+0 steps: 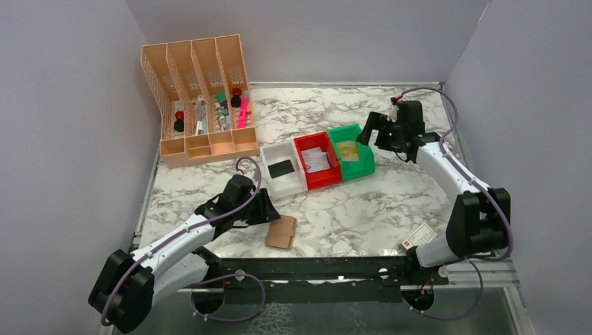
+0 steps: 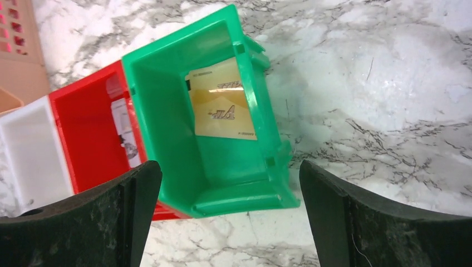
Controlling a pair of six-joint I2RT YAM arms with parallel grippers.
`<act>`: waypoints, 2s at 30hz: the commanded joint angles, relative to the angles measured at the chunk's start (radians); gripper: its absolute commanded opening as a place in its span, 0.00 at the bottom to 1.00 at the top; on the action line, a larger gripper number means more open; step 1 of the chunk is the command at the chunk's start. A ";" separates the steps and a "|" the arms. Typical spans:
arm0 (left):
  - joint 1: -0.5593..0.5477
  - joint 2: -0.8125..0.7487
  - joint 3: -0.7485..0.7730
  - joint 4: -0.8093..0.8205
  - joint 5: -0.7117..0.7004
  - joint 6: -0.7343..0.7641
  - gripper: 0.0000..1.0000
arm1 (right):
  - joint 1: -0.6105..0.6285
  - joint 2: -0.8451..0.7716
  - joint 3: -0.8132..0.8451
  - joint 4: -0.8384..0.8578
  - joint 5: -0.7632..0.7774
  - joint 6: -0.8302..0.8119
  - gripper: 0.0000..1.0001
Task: Take the credit cards out of the card holder
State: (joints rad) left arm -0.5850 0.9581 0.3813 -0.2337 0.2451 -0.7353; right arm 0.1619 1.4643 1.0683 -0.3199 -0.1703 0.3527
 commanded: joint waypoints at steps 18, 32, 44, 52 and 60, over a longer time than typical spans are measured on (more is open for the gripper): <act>-0.005 0.030 0.035 -0.017 0.044 0.033 0.51 | -0.002 -0.097 -0.172 -0.061 -0.372 -0.039 0.99; -0.032 0.076 0.035 -0.052 0.027 0.013 0.54 | 0.304 -0.381 -0.515 0.158 -0.404 0.314 0.97; -0.110 0.168 0.047 -0.043 0.048 -0.006 0.40 | 0.641 -0.200 -0.744 0.730 -0.308 0.723 0.85; -0.191 0.205 0.055 0.009 0.035 -0.079 0.29 | 0.758 0.077 -0.732 0.946 -0.292 0.843 0.73; -0.247 0.248 0.062 0.065 -0.013 -0.143 0.24 | 0.768 0.129 -0.683 0.945 -0.320 0.808 0.48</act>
State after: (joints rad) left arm -0.8120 1.1866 0.4301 -0.2070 0.2752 -0.8356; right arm 0.9230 1.6035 0.3588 0.6312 -0.5087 1.1900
